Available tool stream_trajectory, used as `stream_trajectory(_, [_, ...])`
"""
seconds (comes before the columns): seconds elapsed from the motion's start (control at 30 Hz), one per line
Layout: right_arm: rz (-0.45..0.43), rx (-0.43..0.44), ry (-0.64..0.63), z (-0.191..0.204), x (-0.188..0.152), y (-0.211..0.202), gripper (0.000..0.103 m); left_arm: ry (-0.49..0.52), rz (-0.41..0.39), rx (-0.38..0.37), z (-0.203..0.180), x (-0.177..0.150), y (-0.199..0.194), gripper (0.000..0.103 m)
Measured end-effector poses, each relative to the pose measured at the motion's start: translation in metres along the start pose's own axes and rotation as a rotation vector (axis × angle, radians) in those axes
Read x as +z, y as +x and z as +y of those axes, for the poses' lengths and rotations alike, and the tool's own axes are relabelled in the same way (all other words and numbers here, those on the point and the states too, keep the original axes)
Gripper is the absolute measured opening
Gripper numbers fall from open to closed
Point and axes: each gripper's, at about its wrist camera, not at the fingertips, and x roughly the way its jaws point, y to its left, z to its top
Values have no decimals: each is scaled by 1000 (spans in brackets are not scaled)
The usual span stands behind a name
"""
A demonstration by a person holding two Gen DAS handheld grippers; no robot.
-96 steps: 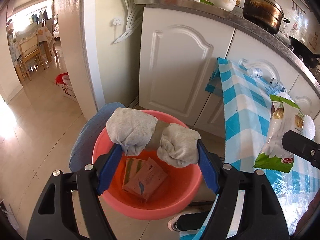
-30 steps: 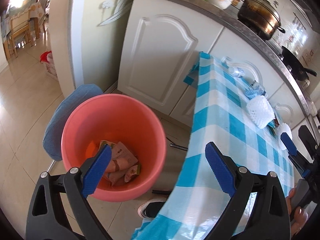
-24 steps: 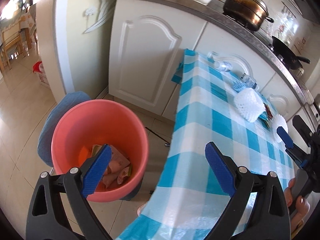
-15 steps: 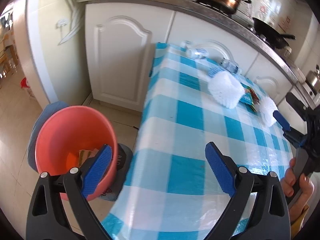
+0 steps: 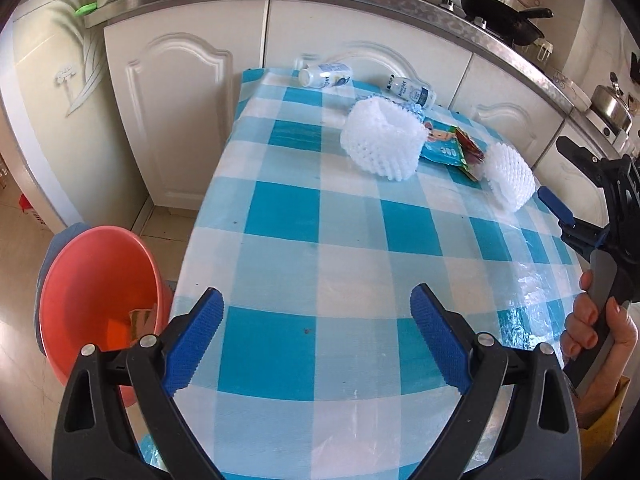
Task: Collect trash
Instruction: 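Move both open tools back toward the table, then grasp the white plastic bottle with the left tool while the right tool grasps a foam net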
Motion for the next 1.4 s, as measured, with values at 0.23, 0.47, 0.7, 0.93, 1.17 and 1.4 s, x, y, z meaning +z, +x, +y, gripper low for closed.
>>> stream_trajectory(0.23, [-44, -59, 14, -23, 12, -14, 93, 44, 20, -13, -24, 1, 10, 95])
stream_trajectory(0.47, [-41, -147, 23, -45, 20, -10, 93, 63, 18, -19, -36, 9, 15, 95])
stream_trajectory(0.7, [-7, -197, 47, -63, 25, 10, 93, 85, -99, -16, -39, 68, 4, 95])
stream_trajectory(0.93, [6, -204, 49, -68, 26, 19, 93, 173, -180, -22, -29, 169, 40, 95])
stream_trajectory(1.17, [8, -208, 50, -71, 27, 22, 94, 280, -142, 58, -26, 236, 131, 95])
stream_trajectory(1.4, [0, -207, 53, -72, 28, 23, 94, 275, -87, 76, -21, 266, 201, 95])
